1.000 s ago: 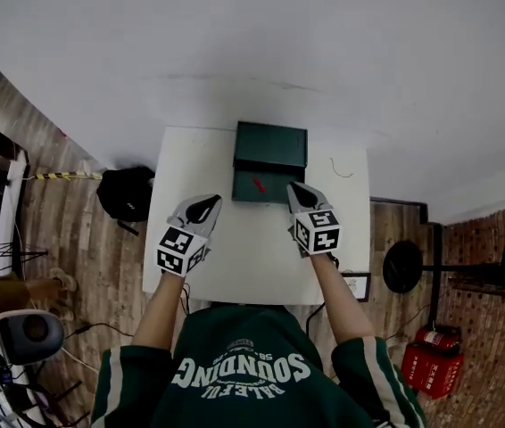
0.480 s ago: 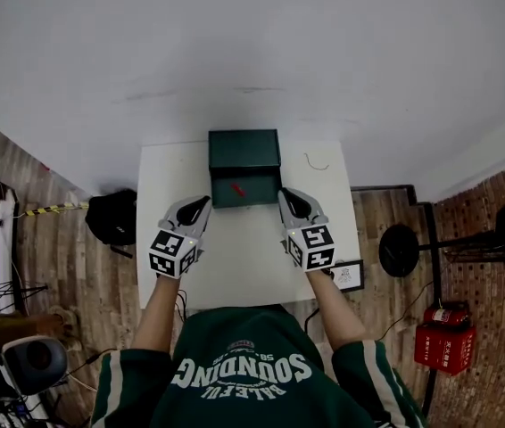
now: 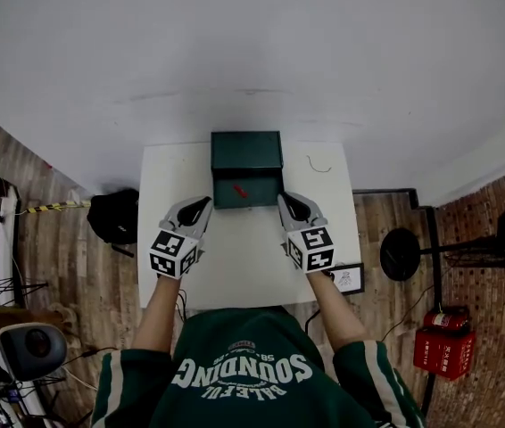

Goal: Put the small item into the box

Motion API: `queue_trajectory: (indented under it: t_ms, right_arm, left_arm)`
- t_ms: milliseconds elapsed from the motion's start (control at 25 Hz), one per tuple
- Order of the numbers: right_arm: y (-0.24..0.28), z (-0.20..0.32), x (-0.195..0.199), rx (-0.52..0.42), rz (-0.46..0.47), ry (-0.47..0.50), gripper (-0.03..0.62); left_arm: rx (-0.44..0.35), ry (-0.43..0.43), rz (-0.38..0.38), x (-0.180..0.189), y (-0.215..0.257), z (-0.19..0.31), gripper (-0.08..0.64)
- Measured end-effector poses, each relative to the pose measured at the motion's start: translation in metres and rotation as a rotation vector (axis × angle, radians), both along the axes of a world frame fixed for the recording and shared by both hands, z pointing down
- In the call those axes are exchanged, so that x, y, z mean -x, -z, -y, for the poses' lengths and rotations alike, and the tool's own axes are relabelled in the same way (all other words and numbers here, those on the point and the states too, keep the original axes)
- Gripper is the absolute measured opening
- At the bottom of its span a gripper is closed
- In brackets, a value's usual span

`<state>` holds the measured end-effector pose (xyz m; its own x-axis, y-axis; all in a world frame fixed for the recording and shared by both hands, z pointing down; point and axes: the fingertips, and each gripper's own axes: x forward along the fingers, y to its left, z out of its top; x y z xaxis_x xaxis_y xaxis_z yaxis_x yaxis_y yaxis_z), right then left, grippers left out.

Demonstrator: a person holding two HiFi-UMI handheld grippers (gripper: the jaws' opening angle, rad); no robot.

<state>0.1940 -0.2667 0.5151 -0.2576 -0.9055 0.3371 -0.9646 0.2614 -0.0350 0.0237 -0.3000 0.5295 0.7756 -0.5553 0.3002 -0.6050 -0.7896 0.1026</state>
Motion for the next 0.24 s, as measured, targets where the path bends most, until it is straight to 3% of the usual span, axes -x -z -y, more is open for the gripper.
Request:
queue_trajectory:
  t_ms: [240]
  right_arm:
    - [-0.0033, 0.0044, 0.0073, 0.012, -0.013, 0.024, 0.002]
  left_arm:
    - [0.001, 0.005, 0.002, 0.0015, 0.0004, 0.0039, 0.052]
